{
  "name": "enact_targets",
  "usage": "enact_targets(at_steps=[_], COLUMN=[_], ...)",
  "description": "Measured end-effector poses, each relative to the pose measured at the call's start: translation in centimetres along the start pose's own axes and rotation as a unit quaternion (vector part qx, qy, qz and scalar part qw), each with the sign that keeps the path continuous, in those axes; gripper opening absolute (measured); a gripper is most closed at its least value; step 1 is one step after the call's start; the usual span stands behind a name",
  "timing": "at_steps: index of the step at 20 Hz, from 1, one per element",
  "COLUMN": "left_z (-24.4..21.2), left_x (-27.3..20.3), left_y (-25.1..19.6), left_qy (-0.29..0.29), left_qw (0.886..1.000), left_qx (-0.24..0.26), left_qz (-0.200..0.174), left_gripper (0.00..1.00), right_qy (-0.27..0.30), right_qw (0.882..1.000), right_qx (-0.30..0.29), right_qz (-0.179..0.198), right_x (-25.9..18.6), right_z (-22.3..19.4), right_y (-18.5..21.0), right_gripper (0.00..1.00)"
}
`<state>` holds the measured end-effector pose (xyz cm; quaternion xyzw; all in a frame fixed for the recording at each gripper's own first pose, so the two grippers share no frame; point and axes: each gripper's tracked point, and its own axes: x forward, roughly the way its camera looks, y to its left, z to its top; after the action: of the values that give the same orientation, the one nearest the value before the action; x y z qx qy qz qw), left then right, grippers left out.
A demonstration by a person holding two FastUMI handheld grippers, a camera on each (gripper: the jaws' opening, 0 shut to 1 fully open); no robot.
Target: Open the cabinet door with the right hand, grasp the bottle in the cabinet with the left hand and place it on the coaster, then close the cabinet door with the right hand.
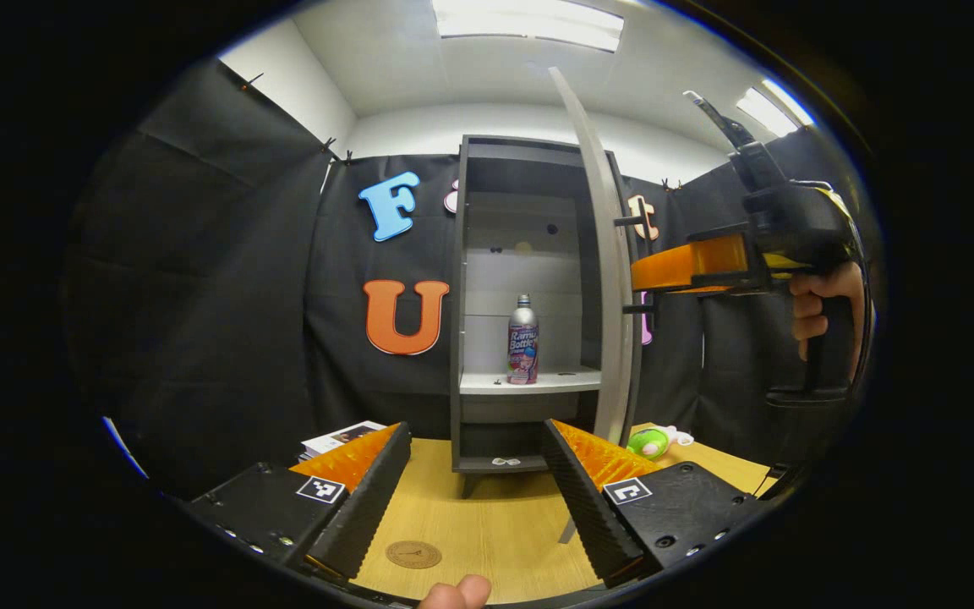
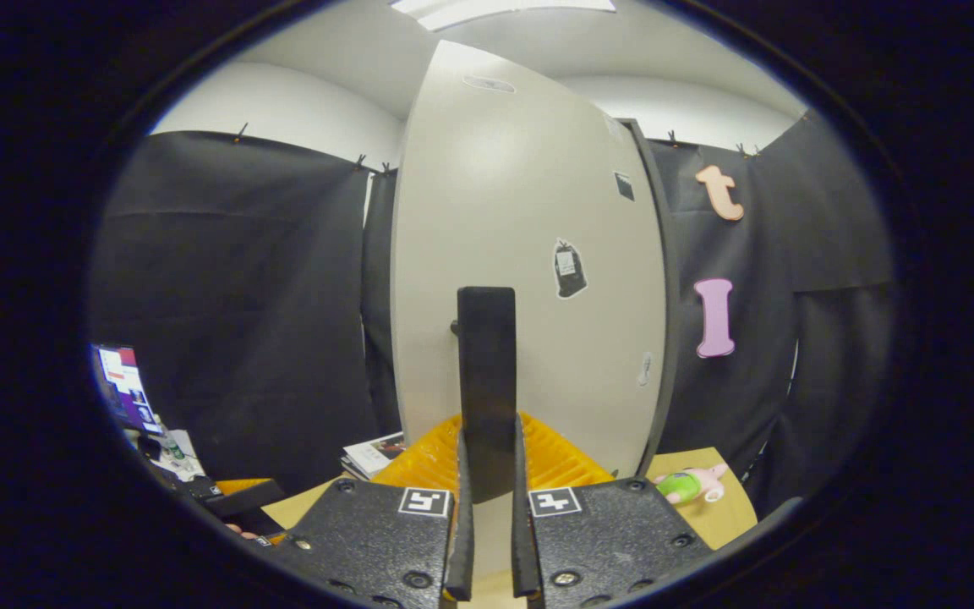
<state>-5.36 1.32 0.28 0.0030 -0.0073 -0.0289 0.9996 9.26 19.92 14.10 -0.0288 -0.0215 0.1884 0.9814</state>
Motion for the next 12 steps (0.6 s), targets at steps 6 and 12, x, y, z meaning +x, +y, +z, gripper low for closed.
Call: enact_targets(at_steps=[6, 12], left_z=[0.3, 0.1], left_x=[0.0, -0.2], left_y=[-2.3, -3.1], left_qy=[0.002, 0.004], left_qw=[1.0, 1.0], left_qx=[0.004, 0.008], left_qz=[-0.019, -0.025], left_gripper=[0.95, 0.95], right_qy=[-0.004, -0.005], right_qw=[0.999, 0.997], right_qx=[0.013, 0.003], right_qz=[-0.044, -0.076], right_x=[-3.0, -4.5], right_z=[-0.2, -0.1], right_y=[-4.0, -6.5], right_gripper=[0.16, 0.09])
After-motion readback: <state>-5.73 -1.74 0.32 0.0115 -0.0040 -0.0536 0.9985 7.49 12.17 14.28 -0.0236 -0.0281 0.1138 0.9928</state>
